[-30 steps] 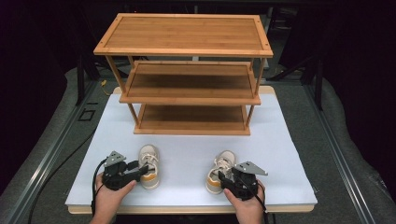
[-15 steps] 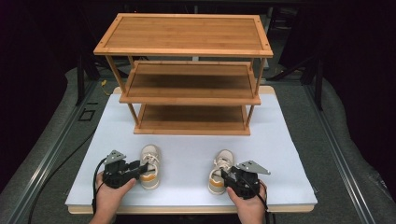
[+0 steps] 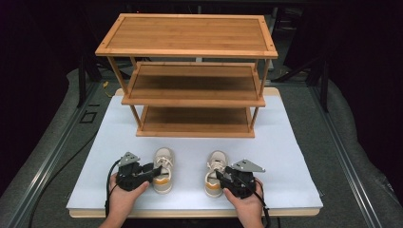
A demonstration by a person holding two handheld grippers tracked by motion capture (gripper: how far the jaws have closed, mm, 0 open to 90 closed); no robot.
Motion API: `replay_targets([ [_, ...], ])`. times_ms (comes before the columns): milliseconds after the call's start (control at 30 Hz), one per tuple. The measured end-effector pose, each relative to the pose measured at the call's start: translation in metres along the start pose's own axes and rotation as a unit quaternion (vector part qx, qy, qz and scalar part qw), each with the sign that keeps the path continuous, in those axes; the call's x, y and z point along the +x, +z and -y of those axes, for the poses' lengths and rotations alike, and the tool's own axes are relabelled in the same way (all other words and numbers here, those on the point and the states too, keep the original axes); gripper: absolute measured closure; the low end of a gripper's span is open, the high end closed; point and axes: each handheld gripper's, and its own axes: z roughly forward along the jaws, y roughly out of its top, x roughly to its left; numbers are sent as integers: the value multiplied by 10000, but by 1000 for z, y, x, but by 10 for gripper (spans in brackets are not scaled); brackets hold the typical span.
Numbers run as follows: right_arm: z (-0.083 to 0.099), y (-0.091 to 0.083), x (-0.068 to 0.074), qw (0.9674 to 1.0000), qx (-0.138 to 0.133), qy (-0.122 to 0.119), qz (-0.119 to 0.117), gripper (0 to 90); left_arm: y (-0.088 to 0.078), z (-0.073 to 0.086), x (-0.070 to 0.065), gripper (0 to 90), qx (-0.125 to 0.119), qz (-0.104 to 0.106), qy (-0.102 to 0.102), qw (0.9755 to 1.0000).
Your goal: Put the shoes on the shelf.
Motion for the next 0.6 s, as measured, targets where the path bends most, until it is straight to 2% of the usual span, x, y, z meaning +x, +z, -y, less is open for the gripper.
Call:
replay_targets([
  [267,-6,11,4,9997,47,-100,-199,569,14,-5,-16,565,39,185,79,9998],
  [600,-12,26,13,9990,5,-180,-401,569,23,-8,-25,565,35,316,78,9995],
])
